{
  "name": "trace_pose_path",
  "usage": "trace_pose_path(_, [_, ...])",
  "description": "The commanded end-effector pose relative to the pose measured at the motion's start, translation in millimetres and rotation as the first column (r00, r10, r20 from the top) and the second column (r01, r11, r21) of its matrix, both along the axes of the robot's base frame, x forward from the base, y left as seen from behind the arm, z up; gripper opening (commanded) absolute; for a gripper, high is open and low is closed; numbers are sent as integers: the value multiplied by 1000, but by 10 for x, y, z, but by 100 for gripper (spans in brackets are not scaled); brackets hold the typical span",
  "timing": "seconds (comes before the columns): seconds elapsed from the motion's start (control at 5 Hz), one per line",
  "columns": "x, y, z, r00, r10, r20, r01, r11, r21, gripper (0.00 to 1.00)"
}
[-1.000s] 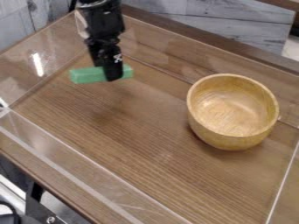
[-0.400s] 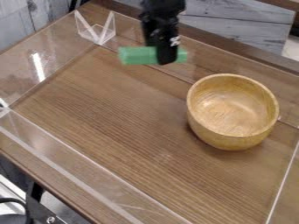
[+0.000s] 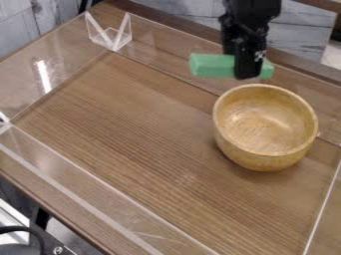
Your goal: Put the green block in the brown bowl
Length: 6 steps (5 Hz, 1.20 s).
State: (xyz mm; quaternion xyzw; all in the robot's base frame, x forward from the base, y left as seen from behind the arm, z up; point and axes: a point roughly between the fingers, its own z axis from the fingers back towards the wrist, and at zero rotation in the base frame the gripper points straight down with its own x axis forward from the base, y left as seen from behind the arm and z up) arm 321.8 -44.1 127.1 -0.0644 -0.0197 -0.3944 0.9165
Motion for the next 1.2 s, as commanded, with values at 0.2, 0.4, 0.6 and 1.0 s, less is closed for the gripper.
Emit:
trace_pose_path(0.2, [147, -376, -15, 988, -116, 100, 113, 993, 29, 0])
trace_pose_path(0.4, [151, -340, -62, 987, -107, 120, 102, 994, 50, 0])
trace_pose_path(0.6, [142, -295, -95, 986, -95, 136, 86, 994, 68, 0])
trace_pose_path(1.0, [183, -242, -128, 983, -74, 170, 58, 994, 98, 0])
